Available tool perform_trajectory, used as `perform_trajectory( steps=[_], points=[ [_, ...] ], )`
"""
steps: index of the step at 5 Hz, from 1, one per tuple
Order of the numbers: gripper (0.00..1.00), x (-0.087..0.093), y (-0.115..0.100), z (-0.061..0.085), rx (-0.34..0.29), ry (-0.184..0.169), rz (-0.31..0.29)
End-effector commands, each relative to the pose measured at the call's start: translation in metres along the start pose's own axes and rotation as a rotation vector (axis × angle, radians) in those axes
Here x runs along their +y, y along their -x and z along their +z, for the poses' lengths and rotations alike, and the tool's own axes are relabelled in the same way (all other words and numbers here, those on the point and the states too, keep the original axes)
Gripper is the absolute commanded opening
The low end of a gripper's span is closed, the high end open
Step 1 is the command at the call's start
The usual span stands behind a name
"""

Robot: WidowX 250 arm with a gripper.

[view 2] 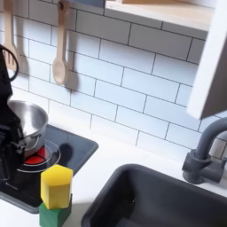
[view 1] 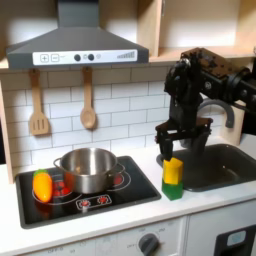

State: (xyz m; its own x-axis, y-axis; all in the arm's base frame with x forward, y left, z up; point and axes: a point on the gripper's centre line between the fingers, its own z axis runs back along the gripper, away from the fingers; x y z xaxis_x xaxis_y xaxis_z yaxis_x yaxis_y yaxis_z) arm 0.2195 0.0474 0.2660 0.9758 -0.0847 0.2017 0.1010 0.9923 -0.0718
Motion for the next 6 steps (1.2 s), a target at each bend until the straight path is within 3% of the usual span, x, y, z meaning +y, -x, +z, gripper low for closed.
perform_trajectory(
  steps=[1, 3, 5, 6],
  points=[
    [1.00, 0.007, -0.005, 0.000, -0.004, -0.015, 0.006],
    [1.00, 0.029, -0.028, -0.005, -0.010, -0.041, 0.020],
    [1.00, 0.068, -0.045, -0.017, 0.008, -0.090, 0.075],
    [1.00, 0.084, -0.049, -0.025, 0.013, -0.089, 0.103]
  ],
)
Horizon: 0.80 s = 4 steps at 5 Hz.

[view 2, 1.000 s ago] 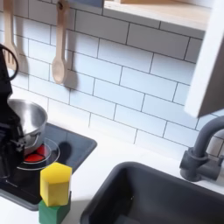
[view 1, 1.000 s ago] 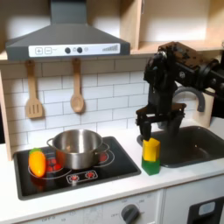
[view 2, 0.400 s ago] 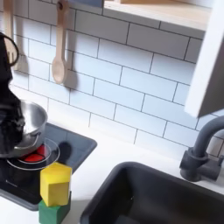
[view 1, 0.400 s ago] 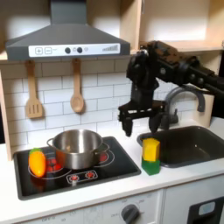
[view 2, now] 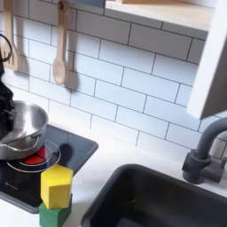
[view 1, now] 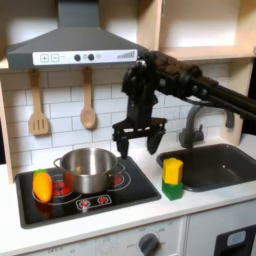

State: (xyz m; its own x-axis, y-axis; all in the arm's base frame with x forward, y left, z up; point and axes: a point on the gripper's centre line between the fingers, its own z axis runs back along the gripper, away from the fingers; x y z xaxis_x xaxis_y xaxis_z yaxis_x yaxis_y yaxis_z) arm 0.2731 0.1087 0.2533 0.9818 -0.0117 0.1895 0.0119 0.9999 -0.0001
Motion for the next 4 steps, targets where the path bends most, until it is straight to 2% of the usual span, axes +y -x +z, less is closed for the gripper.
perform_trajectory(
  steps=[1, 4],
  points=[
    [1.00, 0.024, -0.012, -0.014, 0.006, 0.003, 0.027],
    [1.00, 0.046, -0.030, -0.030, 0.006, -0.001, 0.011]
  ],
)
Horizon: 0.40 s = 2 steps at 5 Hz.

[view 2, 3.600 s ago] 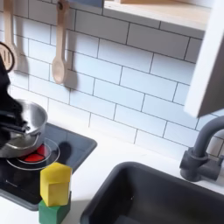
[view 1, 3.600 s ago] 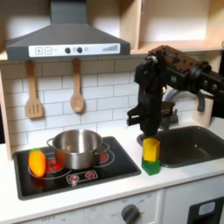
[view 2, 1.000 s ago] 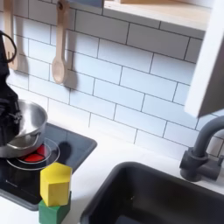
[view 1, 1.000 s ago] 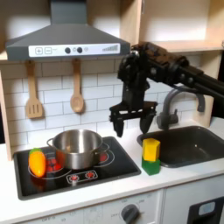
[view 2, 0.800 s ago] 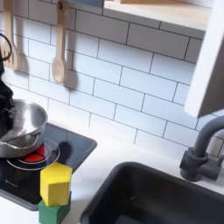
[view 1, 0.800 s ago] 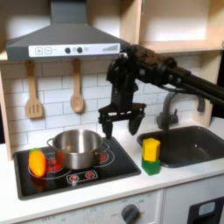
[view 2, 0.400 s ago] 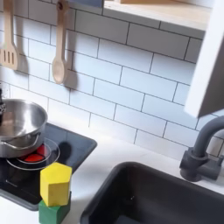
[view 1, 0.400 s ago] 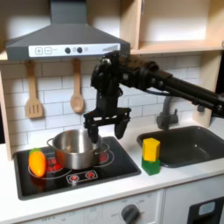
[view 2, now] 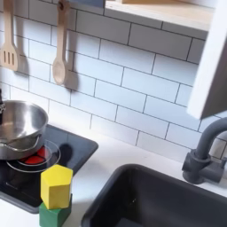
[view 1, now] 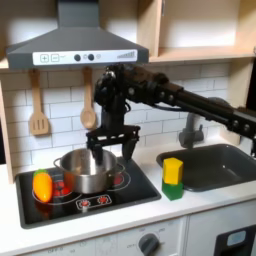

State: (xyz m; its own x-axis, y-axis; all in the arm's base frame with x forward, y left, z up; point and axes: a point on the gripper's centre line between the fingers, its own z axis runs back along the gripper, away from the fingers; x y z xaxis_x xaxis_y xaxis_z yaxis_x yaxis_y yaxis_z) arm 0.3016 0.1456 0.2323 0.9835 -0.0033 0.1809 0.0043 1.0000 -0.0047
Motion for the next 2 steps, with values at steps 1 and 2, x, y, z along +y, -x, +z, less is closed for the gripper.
perform_trajectory(
  steps=[1, 2],
  points=[
    [1.00, 0.020, -0.016, -0.012, -0.003, -0.008, 0.011],
    [1.00, 0.026, -0.031, -0.017, -0.016, -0.006, 0.016]
  ],
)
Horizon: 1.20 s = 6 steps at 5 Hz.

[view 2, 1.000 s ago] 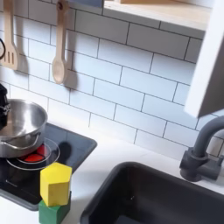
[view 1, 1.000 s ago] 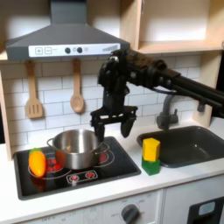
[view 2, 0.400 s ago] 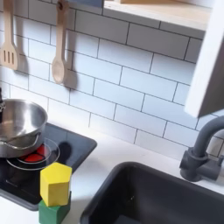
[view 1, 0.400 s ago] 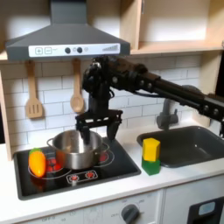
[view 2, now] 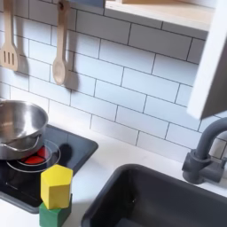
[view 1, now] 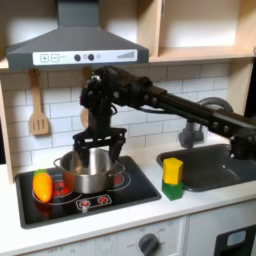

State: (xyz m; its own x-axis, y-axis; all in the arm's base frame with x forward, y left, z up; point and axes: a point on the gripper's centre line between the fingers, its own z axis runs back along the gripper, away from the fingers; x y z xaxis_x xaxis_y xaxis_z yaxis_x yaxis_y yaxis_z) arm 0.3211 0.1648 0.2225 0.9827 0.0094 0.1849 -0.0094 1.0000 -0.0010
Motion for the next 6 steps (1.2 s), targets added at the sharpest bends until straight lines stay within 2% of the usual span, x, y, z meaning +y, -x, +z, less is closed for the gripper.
perform_trajectory(
  steps=[1, 3, 4, 6],
  points=[
    [1.00, 0.012, -0.032, -0.008, -0.027, -0.001, -0.004],
    [1.00, 0.020, -0.051, -0.019, -0.020, 0.023, -0.001],
    [1.00, 0.015, -0.053, -0.022, -0.011, 0.038, -0.010],
    [1.00, -0.016, -0.060, -0.033, 0.009, 0.052, -0.060]
  ],
)
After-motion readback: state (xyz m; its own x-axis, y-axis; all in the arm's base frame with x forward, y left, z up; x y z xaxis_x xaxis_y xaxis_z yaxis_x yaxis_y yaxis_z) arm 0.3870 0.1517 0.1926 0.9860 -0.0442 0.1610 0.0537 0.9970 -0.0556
